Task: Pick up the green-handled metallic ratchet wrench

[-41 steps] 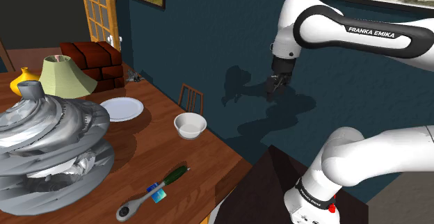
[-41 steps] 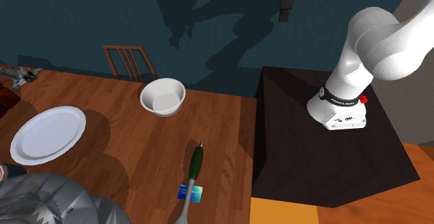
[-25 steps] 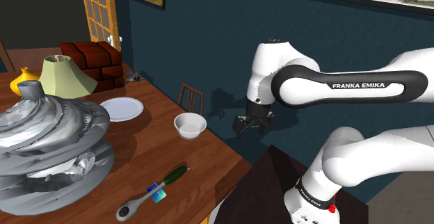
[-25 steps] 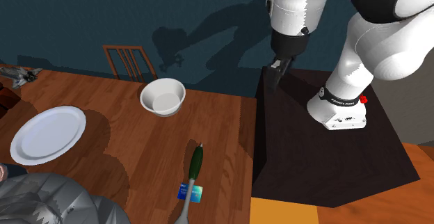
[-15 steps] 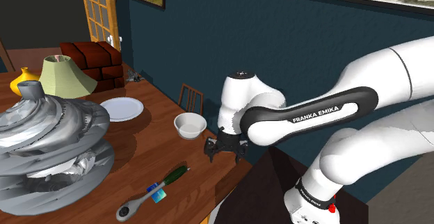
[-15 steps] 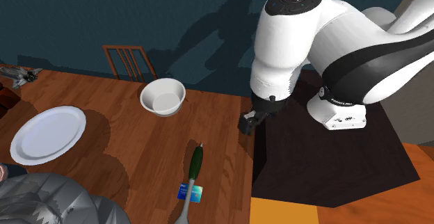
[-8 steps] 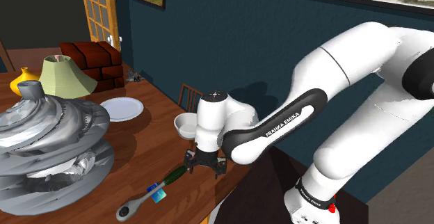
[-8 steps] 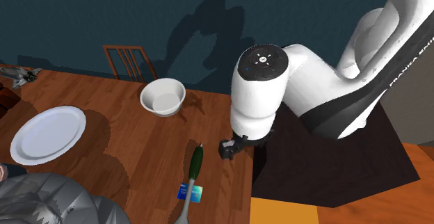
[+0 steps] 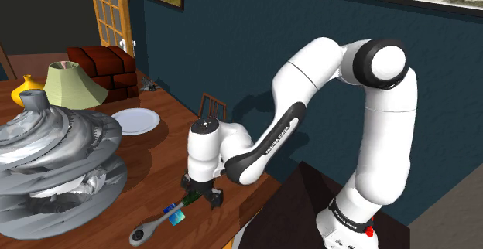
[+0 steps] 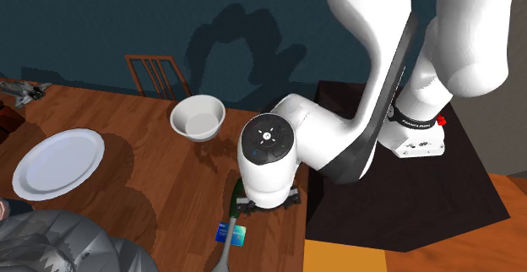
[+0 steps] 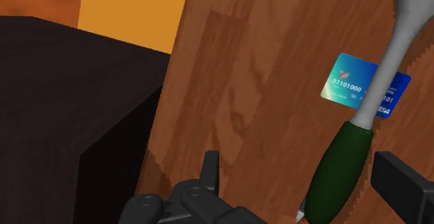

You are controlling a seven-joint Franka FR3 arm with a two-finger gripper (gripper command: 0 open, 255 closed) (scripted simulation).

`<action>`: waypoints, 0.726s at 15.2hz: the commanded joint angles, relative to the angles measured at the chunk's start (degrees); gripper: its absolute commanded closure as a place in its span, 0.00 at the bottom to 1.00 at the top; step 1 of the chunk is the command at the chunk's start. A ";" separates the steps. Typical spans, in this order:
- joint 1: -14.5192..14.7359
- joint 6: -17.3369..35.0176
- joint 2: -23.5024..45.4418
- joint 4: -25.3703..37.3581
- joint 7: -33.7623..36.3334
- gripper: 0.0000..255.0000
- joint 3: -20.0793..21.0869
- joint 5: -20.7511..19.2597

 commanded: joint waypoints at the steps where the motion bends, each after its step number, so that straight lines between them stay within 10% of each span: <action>1: 4.35 -0.56 4.76 4.76 5.77 0.00 -4.15 -3.45; 11: 16.20 -2.35 23.00 26.12 20.25 0.00 -16.33 -8.50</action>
